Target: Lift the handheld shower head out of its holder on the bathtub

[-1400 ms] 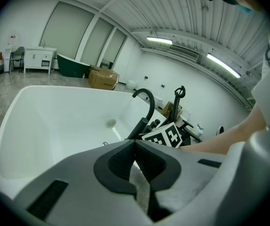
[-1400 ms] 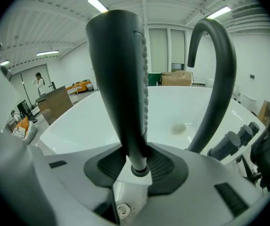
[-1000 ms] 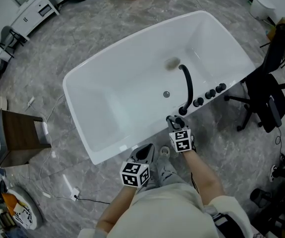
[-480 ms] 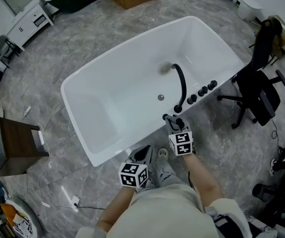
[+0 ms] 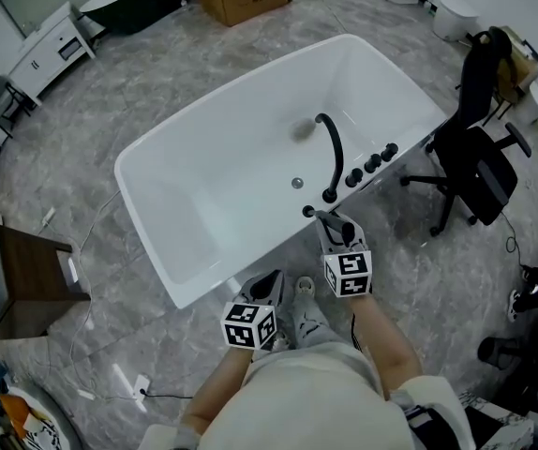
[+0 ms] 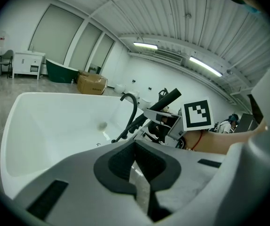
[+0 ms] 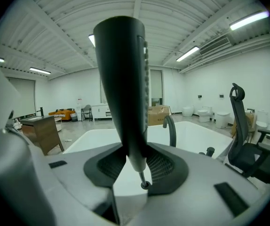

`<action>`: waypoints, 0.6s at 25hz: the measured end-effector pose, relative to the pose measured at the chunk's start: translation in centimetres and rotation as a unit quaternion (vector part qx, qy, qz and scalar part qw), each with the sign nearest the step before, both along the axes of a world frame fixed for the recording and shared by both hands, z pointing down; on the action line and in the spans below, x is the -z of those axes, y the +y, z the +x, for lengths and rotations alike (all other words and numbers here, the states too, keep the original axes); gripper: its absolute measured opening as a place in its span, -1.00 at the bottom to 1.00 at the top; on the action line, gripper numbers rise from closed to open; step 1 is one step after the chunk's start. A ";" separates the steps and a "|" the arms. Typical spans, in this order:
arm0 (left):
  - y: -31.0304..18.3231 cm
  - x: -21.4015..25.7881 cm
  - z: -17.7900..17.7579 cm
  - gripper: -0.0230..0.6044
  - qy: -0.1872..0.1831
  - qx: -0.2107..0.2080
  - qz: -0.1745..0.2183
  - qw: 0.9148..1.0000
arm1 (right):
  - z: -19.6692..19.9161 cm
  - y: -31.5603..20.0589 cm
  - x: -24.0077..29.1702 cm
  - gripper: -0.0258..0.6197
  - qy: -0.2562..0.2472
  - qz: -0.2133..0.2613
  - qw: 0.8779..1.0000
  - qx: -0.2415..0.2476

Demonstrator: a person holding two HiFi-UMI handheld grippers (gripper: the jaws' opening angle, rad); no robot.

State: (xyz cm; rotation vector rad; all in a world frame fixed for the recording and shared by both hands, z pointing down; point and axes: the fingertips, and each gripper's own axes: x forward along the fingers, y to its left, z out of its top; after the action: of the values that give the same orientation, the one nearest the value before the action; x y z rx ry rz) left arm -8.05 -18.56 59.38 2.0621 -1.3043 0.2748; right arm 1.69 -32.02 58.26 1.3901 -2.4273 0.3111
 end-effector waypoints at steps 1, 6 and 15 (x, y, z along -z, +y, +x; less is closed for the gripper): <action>0.3 0.1 -0.1 -0.86 0.000 0.000 0.002 1.000 | 0.1 0.5 0.5 -0.47 -0.001 0.005 1.000 0.000; 2.1 0.5 -0.4 -0.86 0.005 0.002 0.008 1.000 | 0.2 3.1 3.1 -0.47 -0.006 0.027 1.000 -0.002; 5.3 1.7 -0.1 -0.86 0.020 0.009 0.020 1.000 | 0.8 7.7 7.3 -0.47 -0.017 0.065 0.998 -0.003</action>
State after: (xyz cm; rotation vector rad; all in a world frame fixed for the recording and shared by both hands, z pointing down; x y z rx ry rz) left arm -8.11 -13.25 57.66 2.0763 -1.3136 0.1998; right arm 2.44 -24.33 51.01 1.4563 -2.5114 0.1829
